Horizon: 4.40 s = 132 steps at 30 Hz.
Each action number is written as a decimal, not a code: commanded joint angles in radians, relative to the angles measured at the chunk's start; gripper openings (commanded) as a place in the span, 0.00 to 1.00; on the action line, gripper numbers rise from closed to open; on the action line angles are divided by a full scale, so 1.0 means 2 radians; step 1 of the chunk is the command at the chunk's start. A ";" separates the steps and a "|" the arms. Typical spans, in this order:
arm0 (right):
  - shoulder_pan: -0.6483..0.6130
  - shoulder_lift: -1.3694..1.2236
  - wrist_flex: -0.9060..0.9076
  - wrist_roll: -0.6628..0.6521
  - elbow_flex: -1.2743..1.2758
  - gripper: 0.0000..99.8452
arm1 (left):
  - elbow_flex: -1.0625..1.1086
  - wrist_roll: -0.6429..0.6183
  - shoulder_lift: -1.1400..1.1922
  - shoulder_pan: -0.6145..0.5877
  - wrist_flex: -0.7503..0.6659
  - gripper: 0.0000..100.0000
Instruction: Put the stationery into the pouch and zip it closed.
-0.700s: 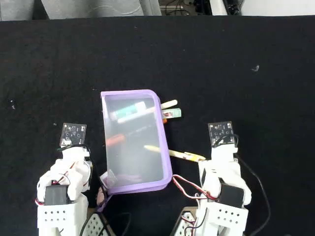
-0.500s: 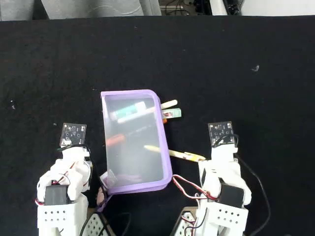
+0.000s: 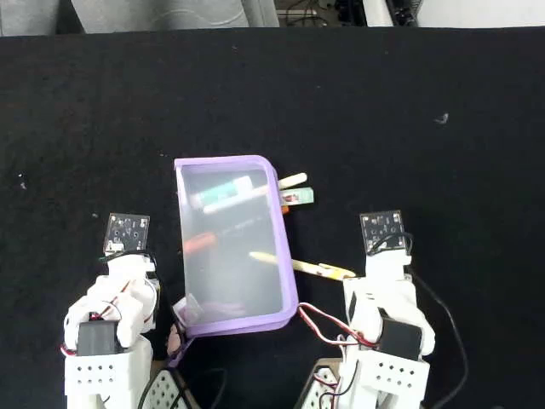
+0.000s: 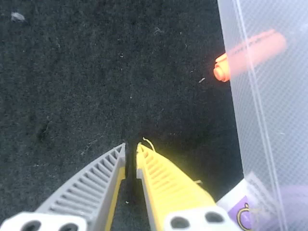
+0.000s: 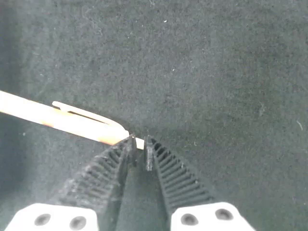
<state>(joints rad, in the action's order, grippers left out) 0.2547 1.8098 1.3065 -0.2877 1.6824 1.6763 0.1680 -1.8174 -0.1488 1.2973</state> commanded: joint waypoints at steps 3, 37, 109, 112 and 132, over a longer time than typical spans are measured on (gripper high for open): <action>-0.003 0.042 -0.007 0.001 0.000 0.03 | 0.012 -0.003 -0.003 -0.003 -0.012 0.05; -0.003 0.042 -0.007 0.001 0.000 0.03 | 0.012 -0.003 -0.003 -0.003 -0.012 0.05; -0.572 -0.115 -0.001 -0.069 -0.202 0.32 | 0.012 -0.003 -0.003 0.000 -0.012 0.05; -0.620 -0.164 -0.003 -0.090 -0.207 0.32 | 0.012 -0.005 -0.003 0.000 -0.012 0.05; -0.683 -0.408 -0.174 -0.094 -0.188 0.32 | 0.012 -0.003 -0.002 -0.335 -0.012 0.05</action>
<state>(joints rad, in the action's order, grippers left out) -1.1032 0.9705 0.9797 -0.4657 1.3126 1.6763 0.1680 -1.8159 -0.7365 1.2973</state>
